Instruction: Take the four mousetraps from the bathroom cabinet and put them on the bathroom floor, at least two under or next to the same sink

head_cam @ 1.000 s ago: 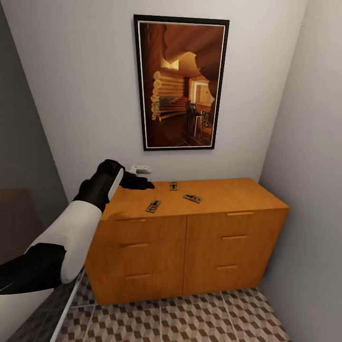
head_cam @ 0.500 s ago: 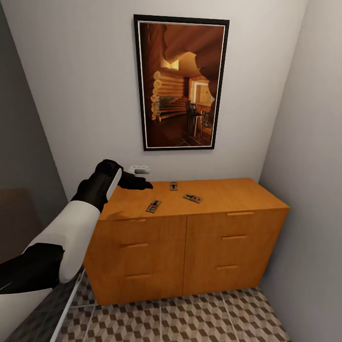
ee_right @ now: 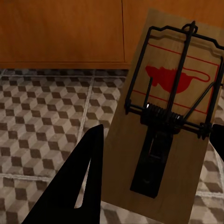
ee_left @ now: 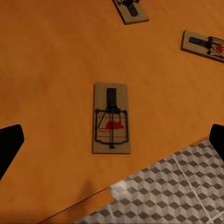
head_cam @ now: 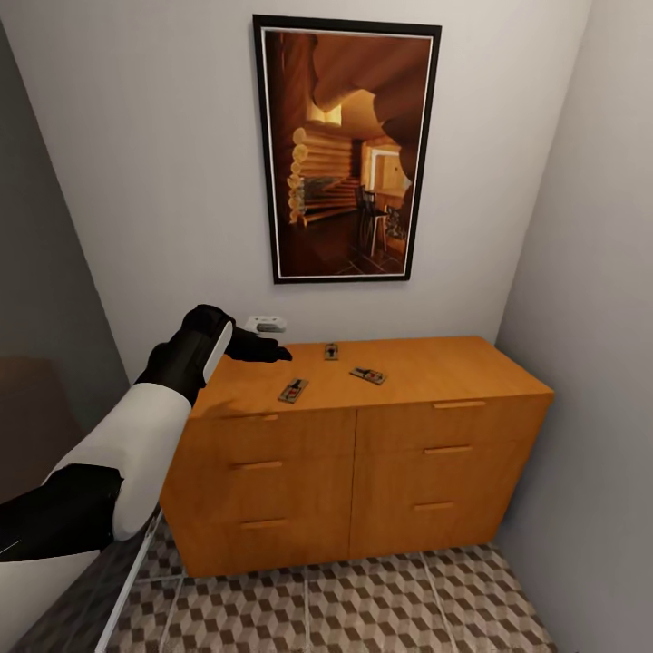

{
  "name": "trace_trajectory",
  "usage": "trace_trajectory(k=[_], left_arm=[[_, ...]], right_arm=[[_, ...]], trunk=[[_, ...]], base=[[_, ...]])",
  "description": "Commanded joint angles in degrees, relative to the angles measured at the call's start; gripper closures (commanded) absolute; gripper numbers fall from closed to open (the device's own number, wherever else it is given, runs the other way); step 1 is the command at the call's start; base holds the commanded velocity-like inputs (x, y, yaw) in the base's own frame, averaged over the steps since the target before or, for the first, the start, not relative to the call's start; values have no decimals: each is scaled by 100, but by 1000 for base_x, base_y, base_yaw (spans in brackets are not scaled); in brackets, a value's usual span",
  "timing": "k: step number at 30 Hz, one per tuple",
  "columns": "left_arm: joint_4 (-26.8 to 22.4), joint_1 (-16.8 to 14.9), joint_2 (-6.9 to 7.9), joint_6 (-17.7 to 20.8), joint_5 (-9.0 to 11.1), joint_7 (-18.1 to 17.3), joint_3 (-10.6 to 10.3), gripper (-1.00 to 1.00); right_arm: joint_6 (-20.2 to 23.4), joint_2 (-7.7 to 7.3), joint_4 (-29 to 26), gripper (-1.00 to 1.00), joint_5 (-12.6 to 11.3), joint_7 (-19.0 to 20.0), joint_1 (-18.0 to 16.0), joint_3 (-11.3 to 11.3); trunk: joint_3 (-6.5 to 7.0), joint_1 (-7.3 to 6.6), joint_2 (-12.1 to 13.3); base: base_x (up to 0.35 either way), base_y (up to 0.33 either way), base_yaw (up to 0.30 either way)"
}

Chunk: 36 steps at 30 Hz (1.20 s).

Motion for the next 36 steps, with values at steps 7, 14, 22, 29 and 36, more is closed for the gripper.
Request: trace_trajectory(k=[7, 14, 22, 29, 36], left_arm=[[2, -4, 0, 16, -47, -35, -3, -100], [3, -4, 0, 10, -52, -36, -4, -100], [3, -4, 0, 8, -56, -37, -10, -100], [-1, -4, 0, 8, -61, -38, -11, -100], [-5, -4, 0, 6, -65, -35, -11, -100]], right_arm=[[-14, -1, 2, 100, -12, 11, -3, 17], [-14, -1, 2, 100, -12, 12, -3, 17], [-14, -1, 2, 100, -12, 12, -3, 17], [-14, -1, 2, 100, -12, 12, -3, 17], [-14, -1, 2, 100, -12, 12, -3, 17]], trunk=[[-68, 0, -4], [-125, 0, -4], [-141, 0, -4], [-142, 0, -4], [-142, 0, -4]], base=[[0, 0, 0], [43, 0, 0], [136, 0, 0], [13, 0, 0], [1, 0, 0]])
